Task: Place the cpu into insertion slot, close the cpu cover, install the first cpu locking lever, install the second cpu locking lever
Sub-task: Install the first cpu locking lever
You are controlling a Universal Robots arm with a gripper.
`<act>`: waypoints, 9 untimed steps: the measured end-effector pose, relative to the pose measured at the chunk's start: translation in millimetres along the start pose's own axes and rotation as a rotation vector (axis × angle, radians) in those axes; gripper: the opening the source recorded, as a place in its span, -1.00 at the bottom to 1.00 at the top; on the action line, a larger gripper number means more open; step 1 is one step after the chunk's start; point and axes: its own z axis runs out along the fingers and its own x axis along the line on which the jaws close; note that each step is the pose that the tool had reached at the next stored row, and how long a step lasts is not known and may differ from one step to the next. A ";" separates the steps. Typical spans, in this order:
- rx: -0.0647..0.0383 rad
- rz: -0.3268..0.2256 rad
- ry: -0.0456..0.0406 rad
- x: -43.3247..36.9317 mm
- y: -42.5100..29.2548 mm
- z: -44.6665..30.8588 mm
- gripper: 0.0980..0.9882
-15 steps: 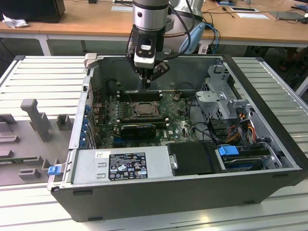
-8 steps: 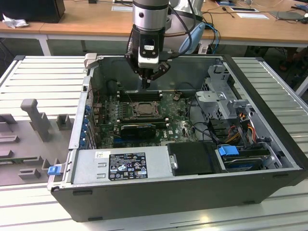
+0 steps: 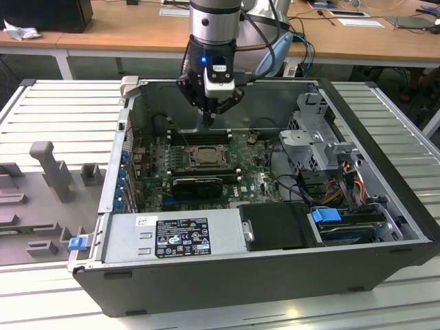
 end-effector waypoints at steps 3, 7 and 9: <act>0.001 -0.047 0.0008 0.0 0.0 0.0 -0.98; 0.002 -0.113 0.0019 0.0 0.0 0.0 -0.98; 0.002 -0.137 0.0023 0.0 0.0 0.0 -0.98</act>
